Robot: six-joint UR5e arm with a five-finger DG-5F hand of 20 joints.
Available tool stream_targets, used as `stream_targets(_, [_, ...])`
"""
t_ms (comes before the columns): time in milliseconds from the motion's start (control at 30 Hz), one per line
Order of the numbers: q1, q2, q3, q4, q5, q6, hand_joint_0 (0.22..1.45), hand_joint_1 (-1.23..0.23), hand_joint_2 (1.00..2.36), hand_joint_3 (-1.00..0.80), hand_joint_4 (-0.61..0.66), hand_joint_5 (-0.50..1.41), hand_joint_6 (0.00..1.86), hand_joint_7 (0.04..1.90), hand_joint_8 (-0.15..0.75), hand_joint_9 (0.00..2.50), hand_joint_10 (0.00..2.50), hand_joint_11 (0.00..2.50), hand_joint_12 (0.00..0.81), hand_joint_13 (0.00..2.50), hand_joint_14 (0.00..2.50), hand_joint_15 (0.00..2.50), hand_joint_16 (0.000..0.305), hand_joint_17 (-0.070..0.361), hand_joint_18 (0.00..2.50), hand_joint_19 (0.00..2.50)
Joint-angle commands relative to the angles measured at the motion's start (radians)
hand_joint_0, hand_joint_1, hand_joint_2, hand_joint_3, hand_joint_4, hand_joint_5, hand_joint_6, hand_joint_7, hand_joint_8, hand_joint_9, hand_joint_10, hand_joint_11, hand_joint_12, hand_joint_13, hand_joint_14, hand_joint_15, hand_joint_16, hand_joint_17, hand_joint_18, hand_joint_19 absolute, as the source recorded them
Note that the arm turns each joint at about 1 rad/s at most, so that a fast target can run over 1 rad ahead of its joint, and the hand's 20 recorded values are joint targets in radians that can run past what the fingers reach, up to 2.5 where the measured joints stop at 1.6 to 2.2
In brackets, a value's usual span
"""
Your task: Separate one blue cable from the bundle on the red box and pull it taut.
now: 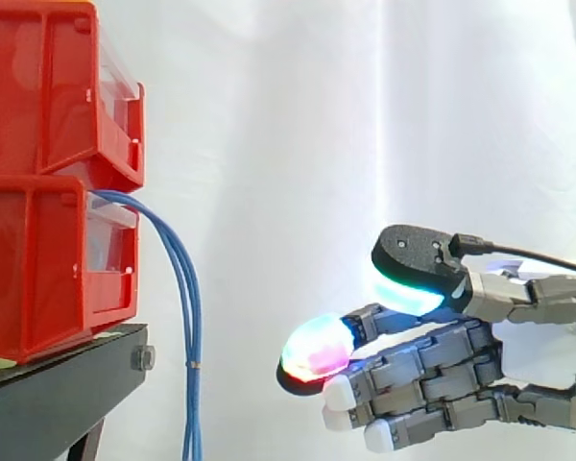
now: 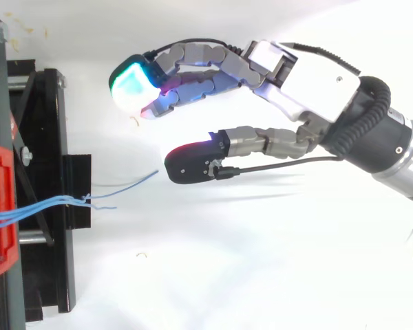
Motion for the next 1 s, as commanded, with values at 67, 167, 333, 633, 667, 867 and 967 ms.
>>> stream_targets(67, [-0.010,-0.072,0.062,0.010,-0.008,0.043,0.56,-0.63,1.00,-0.50,0.26,-0.16,0.50,0.73,0.287,0.81,0.01,0.26,0.310,0.61,0.01,0.24,0.039,0.087,0.55,0.33])
stream_targets(167, [-0.010,-0.123,0.126,-0.018,-0.020,0.084,0.56,-0.63,1.00,-0.50,0.26,-0.16,0.50,0.73,0.285,0.81,0.01,0.26,0.309,0.61,0.01,0.24,0.039,0.087,0.55,0.33])
stream_targets(333, [-0.012,-0.147,0.215,-0.168,-0.038,0.112,0.56,-0.63,1.00,-0.50,0.26,-0.16,0.50,0.72,0.285,0.81,0.01,0.26,0.309,0.62,0.01,0.24,0.039,0.087,0.55,0.33])
stream_targets(633, [-0.019,-0.147,0.217,-0.128,-0.046,0.115,0.56,-0.62,1.00,-0.50,0.26,-0.16,0.50,0.72,0.287,0.81,0.01,0.26,0.310,0.62,0.01,0.25,0.039,0.087,0.56,0.33])
stream_targets(667, [-0.019,-0.149,0.217,-0.121,-0.049,0.115,0.56,-0.63,1.00,-0.50,0.26,-0.16,0.50,0.72,0.287,0.81,0.01,0.26,0.312,0.62,0.01,0.24,0.039,0.087,0.56,0.33])
stream_targets(867, [0.001,-0.147,0.217,-0.059,-0.150,0.059,0.56,-0.63,1.00,-0.50,0.26,-0.16,0.50,0.72,0.288,0.81,0.01,0.25,0.311,0.63,0.01,0.25,0.038,0.087,0.56,0.33])
stream_targets(967, [0.002,-0.149,0.217,-0.013,-0.162,0.043,0.56,-0.62,1.00,-0.50,0.26,-0.16,0.50,0.72,0.287,0.81,0.01,0.26,0.311,0.63,0.01,0.25,0.038,0.087,0.56,0.33])
